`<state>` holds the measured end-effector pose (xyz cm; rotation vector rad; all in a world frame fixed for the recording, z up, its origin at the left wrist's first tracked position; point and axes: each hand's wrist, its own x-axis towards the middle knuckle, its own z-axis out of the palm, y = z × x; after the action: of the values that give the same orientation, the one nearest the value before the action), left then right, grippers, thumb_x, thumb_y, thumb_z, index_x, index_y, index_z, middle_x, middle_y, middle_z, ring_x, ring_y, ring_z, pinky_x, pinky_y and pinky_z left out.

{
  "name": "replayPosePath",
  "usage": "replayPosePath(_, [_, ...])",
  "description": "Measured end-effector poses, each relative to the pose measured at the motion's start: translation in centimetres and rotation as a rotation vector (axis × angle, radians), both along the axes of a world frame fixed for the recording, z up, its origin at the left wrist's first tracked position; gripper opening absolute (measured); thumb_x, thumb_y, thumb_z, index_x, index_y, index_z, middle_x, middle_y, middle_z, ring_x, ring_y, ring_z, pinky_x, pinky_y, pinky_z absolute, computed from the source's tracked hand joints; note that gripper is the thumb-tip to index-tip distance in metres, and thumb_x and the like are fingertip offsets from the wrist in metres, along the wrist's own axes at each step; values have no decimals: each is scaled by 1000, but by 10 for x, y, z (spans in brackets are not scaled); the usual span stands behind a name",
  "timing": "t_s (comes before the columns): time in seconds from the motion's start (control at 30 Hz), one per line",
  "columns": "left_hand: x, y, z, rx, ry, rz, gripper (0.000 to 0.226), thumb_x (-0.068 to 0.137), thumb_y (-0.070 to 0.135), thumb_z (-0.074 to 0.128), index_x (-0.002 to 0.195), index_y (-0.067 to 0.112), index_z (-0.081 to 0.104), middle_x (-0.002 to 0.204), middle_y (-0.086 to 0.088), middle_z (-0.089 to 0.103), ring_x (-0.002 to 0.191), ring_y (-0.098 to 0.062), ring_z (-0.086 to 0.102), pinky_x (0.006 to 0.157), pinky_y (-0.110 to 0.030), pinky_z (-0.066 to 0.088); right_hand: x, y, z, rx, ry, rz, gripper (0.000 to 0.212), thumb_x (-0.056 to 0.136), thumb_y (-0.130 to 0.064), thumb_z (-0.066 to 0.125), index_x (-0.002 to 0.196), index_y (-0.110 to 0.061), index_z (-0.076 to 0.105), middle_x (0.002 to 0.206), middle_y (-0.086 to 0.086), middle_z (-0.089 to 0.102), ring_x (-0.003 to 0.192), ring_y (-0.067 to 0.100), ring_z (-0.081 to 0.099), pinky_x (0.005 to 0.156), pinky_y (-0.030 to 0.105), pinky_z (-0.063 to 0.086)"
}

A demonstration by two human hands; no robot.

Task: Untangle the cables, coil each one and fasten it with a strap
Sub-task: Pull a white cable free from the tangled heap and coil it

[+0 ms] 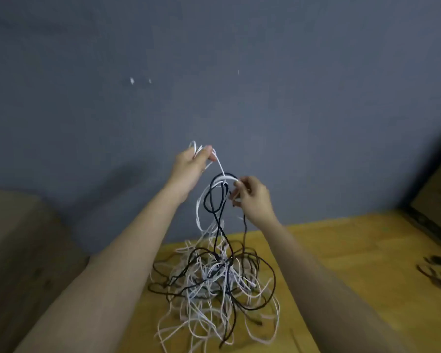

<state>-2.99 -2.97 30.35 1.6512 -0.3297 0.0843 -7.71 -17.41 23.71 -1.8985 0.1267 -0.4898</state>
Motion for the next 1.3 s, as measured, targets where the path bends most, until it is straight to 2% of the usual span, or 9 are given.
replayPosePath(0.03, [9, 1, 25, -3, -54, 27, 31, 98, 25, 51, 69, 19, 61, 125, -24, 59, 95, -4, 61, 67, -24, 49, 9, 6, 31, 66, -61, 29, 20, 100, -17, 47, 84, -10, 55, 77, 14, 66, 74, 30, 66, 71, 51, 57])
replayPosePath(0.13, [20, 4, 100, -112, -202, 72, 31, 98, 22, 51, 68, 18, 59, 112, -21, 65, 75, 2, 66, 85, -33, 50, 26, 24, 109, 156, -260, 87, 16, 100, -12, 46, 88, -4, 54, 76, 9, 62, 74, 21, 64, 72, 40, 60])
replayPosePath(0.23, [32, 14, 150, -61, -249, 173, 29, 94, 28, 54, 67, 21, 61, 116, -15, 66, 90, -23, 66, 75, -27, 39, 38, 33, 144, 212, -254, 112, 20, 101, -10, 43, 84, -10, 52, 79, 9, 59, 76, 24, 63, 70, 38, 60])
replayPosePath(0.47, [35, 37, 264, 55, -555, 285, 29, 96, 28, 52, 85, 6, 67, 71, 9, 54, 63, -9, 49, 65, -24, 41, 50, 60, 269, 490, -489, 212, 14, 101, -9, 44, 90, -2, 51, 74, 8, 57, 66, 20, 65, 70, 37, 58])
replayPosePath(0.63, [43, 50, 237, 241, -543, 328, 27, 96, 19, 53, 71, 10, 58, 70, 7, 42, 60, -5, 48, 63, -22, 39, 56, 61, 228, 256, -252, 195, 25, 98, -6, 49, 74, -6, 54, 73, 13, 60, 64, 24, 63, 71, 42, 60])
replayPosePath(0.77, [42, 58, 245, 93, -531, 356, 32, 97, 24, 50, 100, -4, 64, 80, 12, 49, 65, 1, 49, 54, -11, 34, 56, 66, 261, 460, -494, 221, 22, 98, -3, 48, 78, -8, 57, 76, 8, 63, 71, 21, 65, 72, 34, 60])
replayPosePath(0.9, [39, 66, 216, 184, -511, 328, 33, 98, 19, 51, 101, -11, 63, 103, -1, 59, 76, -5, 48, 56, 0, 33, 54, 43, 192, 45, -325, 169, 22, 98, -7, 50, 78, -14, 57, 79, 5, 64, 82, 24, 62, 83, 52, 55])
replayPosePath(1.07, [44, 74, 135, 107, -294, 306, 35, 98, 17, 50, 107, -15, 59, 74, 18, 40, 47, 27, 42, 54, 3, 34, 29, 9, 104, -307, -375, 117, 9, 94, -9, 59, 89, -13, 65, 92, -2, 59, 86, 12, 58, 80, 13, 47])
replayPosePath(1.3, [45, 65, 53, 135, -108, 327, 31, 96, 17, 53, 101, -12, 63, 70, 17, 35, 53, 10, 48, 52, 0, 34, -21, -10, 9, -477, -468, -135, 9, 90, -7, 62, 92, -2, 69, 93, -1, 56, 82, 5, 52, 72, 14, 43])
